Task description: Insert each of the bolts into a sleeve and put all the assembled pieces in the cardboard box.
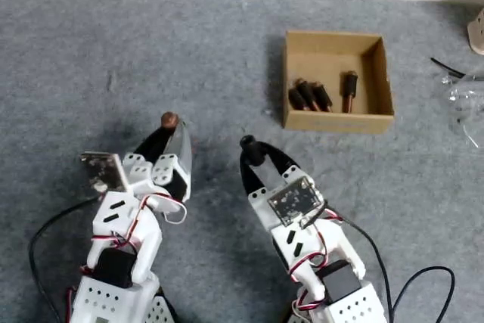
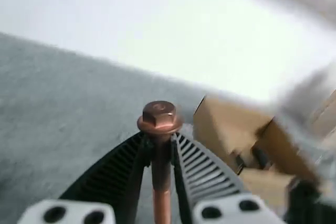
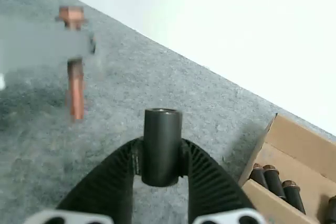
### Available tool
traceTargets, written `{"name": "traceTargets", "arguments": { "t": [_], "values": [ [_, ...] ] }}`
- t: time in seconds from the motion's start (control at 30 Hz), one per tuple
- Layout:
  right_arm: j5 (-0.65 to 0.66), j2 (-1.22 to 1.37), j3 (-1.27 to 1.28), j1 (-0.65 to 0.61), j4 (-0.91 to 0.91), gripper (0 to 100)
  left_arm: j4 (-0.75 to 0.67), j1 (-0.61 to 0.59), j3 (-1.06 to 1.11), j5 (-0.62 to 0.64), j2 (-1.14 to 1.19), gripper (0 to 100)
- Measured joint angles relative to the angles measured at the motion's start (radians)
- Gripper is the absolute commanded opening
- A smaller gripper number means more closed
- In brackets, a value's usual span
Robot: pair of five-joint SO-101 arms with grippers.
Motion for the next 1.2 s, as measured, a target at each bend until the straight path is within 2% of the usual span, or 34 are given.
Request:
{"name": "traceTargets", "arguments": {
  "t": [0.13,0.3,0.5,0.73,1.2],
  "values": [
    [0.000,0.000,0.000,-0.003,0.014,0.5,-0.157,0.000,0.000,0.100,0.000,1],
    [0.000,0.000,0.000,-0.003,0.014,0.5,-0.238,0.000,0.000,0.189,0.000,1],
    [0.000,0.000,0.000,-0.003,0.014,0.5,-0.245,0.012,-0.012,0.218,-0.006,1],
    [0.000,0.000,0.000,-0.003,0.014,0.5,-0.249,0.161,-0.014,0.218,-0.011,1],
    [0.000,0.000,0.000,-0.031,0.051,0.5,-0.249,0.175,-0.060,0.218,-0.011,1]
  ]
}}
